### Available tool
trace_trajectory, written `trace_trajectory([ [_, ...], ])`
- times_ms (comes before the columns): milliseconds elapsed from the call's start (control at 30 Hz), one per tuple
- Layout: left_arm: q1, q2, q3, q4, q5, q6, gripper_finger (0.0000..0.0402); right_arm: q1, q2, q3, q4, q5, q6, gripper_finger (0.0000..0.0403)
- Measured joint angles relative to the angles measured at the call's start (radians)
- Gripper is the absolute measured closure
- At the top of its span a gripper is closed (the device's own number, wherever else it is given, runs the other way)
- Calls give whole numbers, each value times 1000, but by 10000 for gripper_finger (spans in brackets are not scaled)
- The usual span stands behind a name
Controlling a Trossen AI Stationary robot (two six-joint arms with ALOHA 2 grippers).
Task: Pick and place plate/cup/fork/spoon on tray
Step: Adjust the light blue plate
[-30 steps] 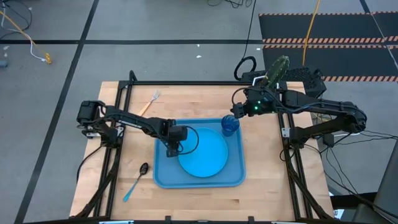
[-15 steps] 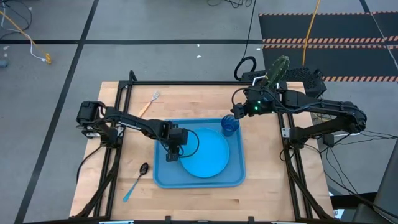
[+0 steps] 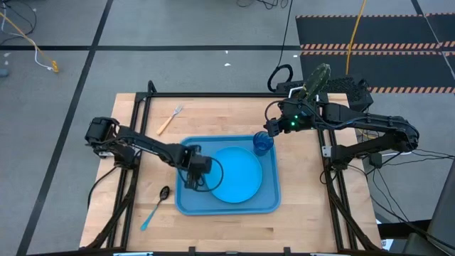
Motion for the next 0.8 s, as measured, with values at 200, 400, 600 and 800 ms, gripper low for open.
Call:
trace_trajectory([
  [200,93,-4,-1,12,-61,2,218,0,0,0,-7,-2,23,236],
  [400,141,-4,0,146,19,155,218,0,0,0,-7,-3,38,236],
  [600,141,-4,0,149,34,204,218,0,0,0,-7,-3,58,236],
  [800,114,-4,0,145,93,213,218,0,0,0,-7,-3,58,236],
])
